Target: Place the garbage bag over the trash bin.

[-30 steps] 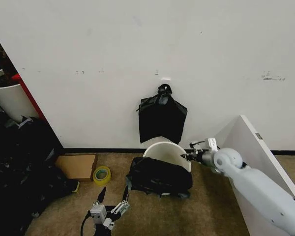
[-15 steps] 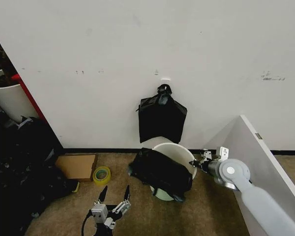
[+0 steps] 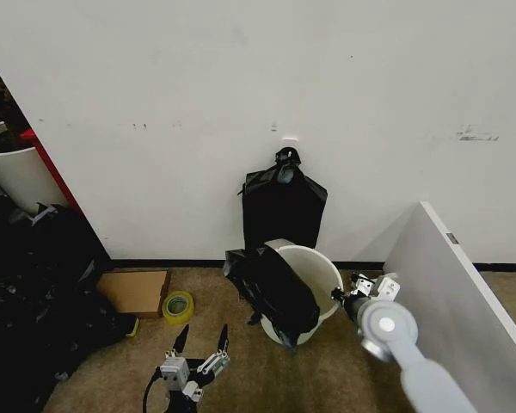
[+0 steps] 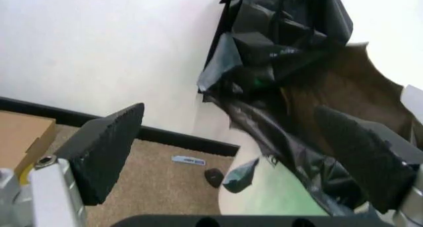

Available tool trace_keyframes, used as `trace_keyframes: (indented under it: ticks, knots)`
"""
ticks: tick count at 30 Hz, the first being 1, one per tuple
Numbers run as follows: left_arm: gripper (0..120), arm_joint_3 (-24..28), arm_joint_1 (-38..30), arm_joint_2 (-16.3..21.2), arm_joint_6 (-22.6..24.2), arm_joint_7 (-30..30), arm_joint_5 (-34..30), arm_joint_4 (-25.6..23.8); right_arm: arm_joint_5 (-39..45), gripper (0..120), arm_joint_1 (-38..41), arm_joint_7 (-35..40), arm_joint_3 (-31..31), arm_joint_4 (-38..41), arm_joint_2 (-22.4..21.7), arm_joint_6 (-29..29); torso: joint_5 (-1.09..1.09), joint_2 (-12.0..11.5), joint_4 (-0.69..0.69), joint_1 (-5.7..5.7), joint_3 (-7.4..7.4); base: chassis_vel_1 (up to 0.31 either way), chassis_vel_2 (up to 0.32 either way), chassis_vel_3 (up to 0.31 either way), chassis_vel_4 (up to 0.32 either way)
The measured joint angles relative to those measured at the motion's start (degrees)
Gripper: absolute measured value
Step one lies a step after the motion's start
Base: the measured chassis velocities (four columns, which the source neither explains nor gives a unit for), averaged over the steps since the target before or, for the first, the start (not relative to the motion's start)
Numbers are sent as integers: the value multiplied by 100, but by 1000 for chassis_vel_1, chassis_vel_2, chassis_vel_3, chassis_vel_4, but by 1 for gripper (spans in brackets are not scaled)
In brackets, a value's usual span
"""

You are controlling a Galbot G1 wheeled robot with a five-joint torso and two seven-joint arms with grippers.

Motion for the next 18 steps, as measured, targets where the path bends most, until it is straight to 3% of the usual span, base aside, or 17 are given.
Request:
trace_keyframes:
  ticks: [6,18]
  knots:
    - [100,-2,2,22,-1,-4,-11,10,-436,3,-332,317,-55,22,295,457,3,0,0,0,0,0,0,0,0]
    - [100,30,-7,44,23,-7,-10,-2,-576,3,-327,909,-333,117,681,700,0,-1,0,0,0,0,0,0,0]
